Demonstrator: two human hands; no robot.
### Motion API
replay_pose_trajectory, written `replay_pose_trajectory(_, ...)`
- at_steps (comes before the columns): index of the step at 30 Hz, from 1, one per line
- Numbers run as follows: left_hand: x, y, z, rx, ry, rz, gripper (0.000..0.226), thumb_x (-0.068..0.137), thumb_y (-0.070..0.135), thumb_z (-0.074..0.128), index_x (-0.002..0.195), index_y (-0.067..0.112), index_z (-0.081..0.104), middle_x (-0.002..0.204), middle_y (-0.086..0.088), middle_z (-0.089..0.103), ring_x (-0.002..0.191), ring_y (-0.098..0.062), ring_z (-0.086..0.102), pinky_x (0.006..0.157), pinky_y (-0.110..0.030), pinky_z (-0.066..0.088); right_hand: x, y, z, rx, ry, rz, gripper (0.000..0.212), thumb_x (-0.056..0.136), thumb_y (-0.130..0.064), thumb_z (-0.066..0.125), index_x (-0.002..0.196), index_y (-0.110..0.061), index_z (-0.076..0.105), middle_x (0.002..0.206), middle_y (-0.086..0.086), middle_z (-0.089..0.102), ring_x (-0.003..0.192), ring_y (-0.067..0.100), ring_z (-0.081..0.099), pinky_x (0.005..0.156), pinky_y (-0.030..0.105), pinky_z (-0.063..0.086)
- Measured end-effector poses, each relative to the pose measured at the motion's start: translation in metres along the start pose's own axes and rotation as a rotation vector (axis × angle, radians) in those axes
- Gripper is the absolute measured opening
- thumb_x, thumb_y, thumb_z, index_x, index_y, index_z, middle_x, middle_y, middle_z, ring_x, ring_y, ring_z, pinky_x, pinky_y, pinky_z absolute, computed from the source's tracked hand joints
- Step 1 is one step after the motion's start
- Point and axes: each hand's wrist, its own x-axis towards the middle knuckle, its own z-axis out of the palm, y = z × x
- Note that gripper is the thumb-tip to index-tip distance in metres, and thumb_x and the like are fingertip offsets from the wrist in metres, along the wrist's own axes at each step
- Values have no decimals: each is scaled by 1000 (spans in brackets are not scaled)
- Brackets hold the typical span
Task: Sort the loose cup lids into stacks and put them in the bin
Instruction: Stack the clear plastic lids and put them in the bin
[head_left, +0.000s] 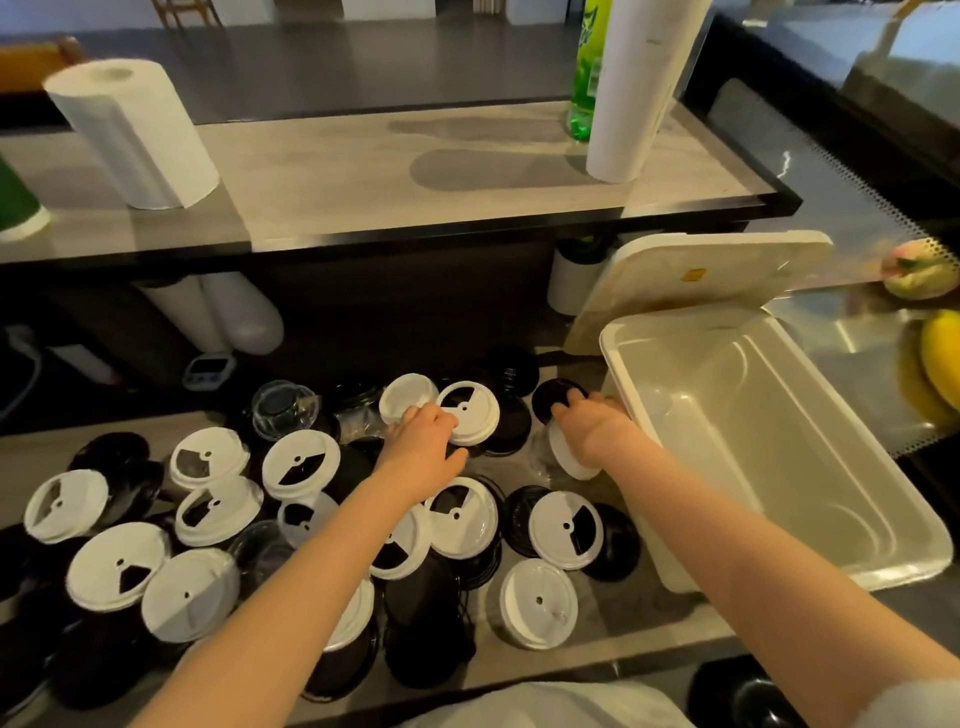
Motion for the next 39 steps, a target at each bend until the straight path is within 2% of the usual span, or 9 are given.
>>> replay_pose_trajectory(4, -4, 5, -1, -168, 48, 40, 44, 95, 35, 48, 134, 16, 45, 136, -2, 44, 126, -21, 37, 104, -37, 35, -15, -3, -13, 200, 203, -64, 60, 86, -17, 57, 139, -14, 30, 135, 15, 32, 118, 36, 42, 91, 41, 46)
replay_pose_trajectory(7, -7, 11, -5, -507, 37, -22, 41, 96, 30, 48, 133, 13, 47, 133, -1, 47, 119, -17, 45, 95, -28, 39, -31, -9, -25, 487, 372, -152, 65, 78, -28, 67, 136, -20, 38, 124, 9, 37, 113, 30, 41, 87, 35, 43)
replay_pose_trajectory(10, -19, 14, -15, -862, 59, -114, 30, 98, 30, 43, 120, 14, 56, 111, -2, 57, 100, -13, 52, 80, -24, 39, -47, -25, -37, 749, 462, -235, 71, 72, -28, 75, 135, -24, 41, 123, 2, 41, 115, 22, 41, 93, 31, 41)
replay_pose_trajectory(14, -43, -4, -23, -1188, 116, -240, 20, 99, 29, 41, 95, 19, 59, 90, 2, 58, 88, -12, 54, 80, -28, 44, -56, -59, -51, 904, 507, -284, 74, 69, -27, 81, 132, -21, 43, 127, -3, 47, 116, 13, 45, 98, 30, 43)
replay_pose_trajectory(19, -68, -46, -28, -1327, 231, -344, 16, 98, 23, 44, 89, 21, 58, 90, 1, 60, 85, -12, 56, 75, -26, 45, -48, -111, -71, 850, 506, -410, 69, 69, -28, 80, 129, -24, 47, 124, -5, 51, 115, 13, 47, 94, 29, 42)
replay_pose_trajectory(26, -91, -115, -41, -1426, 325, -466, 28, 97, 2, 40, 120, 14, 51, 96, -8, 65, 84, -19, 63, 75, -31, 53, -37, -185, -96, 791, 556, -575, 80, 74, -28, 78, 141, -21, 37, 132, 0, 51, 119, 18, 42, 98, 27, 33)
replay_pose_trajectory(33, -107, -187, -40, -1455, 474, -606, 27, 94, 3, 42, 107, 23, 56, 108, -11, 62, 99, -24, 61, 79, -37, 52, -3, -227, -107, 994, 491, -629, 55, 81, -20, 72, 131, -22, 49, 125, -6, 53, 111, 5, 51, 88, 10, 41)
replay_pose_trajectory(36, -114, -216, -42, -1466, 556, -631, 24, 94, 2, 44, 105, 19, 58, 110, -12, 60, 95, -22, 58, 75, -31, 50, 27, -242, -110, 940, 528, -520, 47, 85, -17, 66, 129, -19, 52, 123, 2, 56, 115, 17, 53, 93, 25, 43)
replay_pose_trajectory(39, -119, -237, -46, -1462, 598, -645, 24, 93, 1, 44, 107, 16, 57, 107, -15, 59, 89, -20, 57, 76, -31, 48, 56, -259, -116, 764, 495, -417, 60, 87, -23, 65, 141, -13, 40, 135, 8, 49, 127, 25, 45, 102, 33, 39)
